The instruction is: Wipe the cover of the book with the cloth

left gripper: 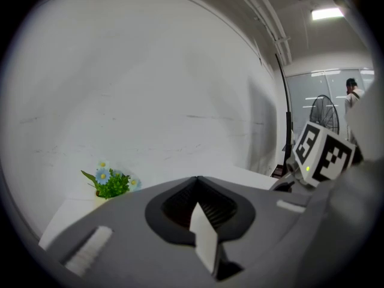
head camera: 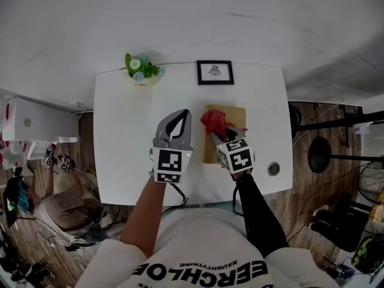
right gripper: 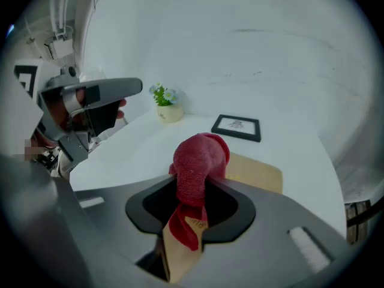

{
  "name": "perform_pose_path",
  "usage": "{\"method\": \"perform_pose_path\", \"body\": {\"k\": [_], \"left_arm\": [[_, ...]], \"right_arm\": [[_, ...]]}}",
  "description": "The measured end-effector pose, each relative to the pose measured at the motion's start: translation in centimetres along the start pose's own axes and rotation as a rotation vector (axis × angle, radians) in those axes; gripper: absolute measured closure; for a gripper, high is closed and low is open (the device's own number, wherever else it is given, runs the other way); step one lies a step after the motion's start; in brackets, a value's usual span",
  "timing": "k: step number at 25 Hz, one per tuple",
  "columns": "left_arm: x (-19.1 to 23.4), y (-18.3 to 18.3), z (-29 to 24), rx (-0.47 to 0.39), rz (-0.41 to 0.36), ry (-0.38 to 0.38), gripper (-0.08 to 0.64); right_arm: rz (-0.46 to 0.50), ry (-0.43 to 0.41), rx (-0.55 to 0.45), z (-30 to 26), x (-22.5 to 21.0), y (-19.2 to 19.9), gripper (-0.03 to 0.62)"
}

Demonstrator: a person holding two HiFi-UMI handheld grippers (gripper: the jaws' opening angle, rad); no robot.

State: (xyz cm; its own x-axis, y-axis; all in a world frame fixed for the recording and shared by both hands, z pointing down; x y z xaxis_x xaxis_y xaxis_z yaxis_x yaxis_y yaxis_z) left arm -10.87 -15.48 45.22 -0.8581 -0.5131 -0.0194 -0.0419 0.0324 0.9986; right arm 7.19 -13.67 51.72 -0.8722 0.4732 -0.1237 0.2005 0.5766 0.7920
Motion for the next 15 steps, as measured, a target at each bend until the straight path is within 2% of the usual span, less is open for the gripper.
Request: {"method": "perform_pose_path", "body": {"k": [3, 6, 10, 15], "left_arm": [[0.0, 0.0, 0.4, 0.000, -0.002, -0.004, 0.503], [-0.1, 0.4, 0.6, 0.008, -0.009, -0.005, 0.503], [-0.1, 0.5, 0.8, 0.014, -0.010, -0.009, 0.503], [-0.8, 0.3, 0.7, 0.011, -0.018, 0.008, 0.503]], "right_arm": [[-0.001, -0.063, 0.071, -1.0, 1.5, 1.7, 0.486], [0.037, -0.064, 0.086, -1.2, 1.9, 2.2, 0.486], [0.022, 0.003, 0.094, -0.5, 0.6, 2.3, 0.486], [-0.064, 0.113, 0.087, 1.6, -2.9, 3.3, 0.486]]}}
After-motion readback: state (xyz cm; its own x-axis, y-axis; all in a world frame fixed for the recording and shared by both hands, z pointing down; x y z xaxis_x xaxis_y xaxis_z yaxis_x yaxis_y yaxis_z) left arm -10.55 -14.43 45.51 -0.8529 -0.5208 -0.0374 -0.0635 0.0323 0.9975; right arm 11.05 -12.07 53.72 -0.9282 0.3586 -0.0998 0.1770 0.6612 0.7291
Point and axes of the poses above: the fingertips, and each gripper's own axes: z backward along the fingers, x to its left, y out of its underside, the point moved 9 cm from there along z, backward along the fingers, and after that the axes turned 13 degrees about -x, right-handed, at the moved point
